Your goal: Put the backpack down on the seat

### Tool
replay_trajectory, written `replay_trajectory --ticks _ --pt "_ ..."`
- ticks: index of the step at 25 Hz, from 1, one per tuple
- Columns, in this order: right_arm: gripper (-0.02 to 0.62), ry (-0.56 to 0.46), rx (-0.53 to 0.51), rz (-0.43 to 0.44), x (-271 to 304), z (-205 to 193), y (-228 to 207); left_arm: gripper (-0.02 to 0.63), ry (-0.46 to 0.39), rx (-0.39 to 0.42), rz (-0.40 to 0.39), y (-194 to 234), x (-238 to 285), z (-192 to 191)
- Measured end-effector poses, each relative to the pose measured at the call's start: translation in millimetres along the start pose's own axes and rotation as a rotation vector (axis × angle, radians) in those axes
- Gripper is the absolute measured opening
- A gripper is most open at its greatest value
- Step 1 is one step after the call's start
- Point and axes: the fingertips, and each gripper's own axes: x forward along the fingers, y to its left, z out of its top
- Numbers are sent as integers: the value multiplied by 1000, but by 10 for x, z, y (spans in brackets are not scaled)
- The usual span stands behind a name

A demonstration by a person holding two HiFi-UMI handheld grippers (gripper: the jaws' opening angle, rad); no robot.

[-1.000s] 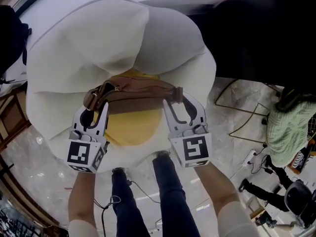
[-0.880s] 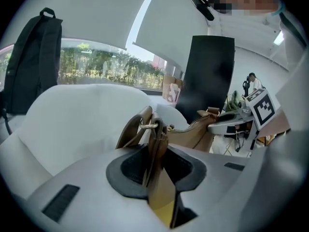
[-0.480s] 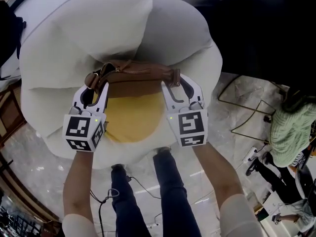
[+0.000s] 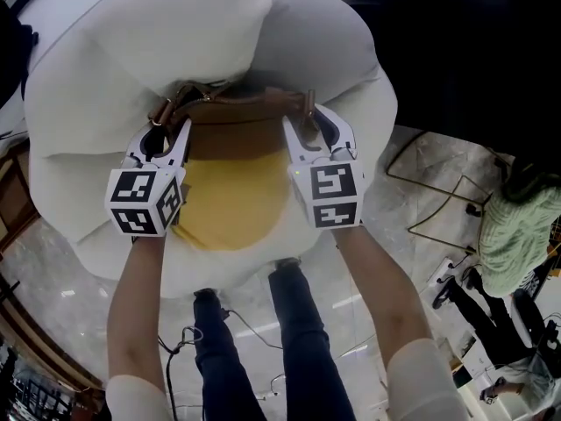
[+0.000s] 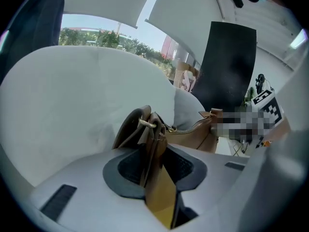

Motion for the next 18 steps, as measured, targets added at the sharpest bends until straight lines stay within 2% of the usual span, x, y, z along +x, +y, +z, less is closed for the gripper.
replay_trajectory --ticks 7,11,16,18 --pt "184 -8 38 -14 157 22 -21 135 -24 -47 -14 119 65 32" --pt "223 5 91 10 231 -15 -4 160 -36 -81 -26 158 50 -18" --pt "257 2 128 2 165 -51 -6 269 -17 -126 -47 182 -31 -166" --pt "261 -7 137 0 120 -32 13 282 -24 -135 -47 217 -104 -172"
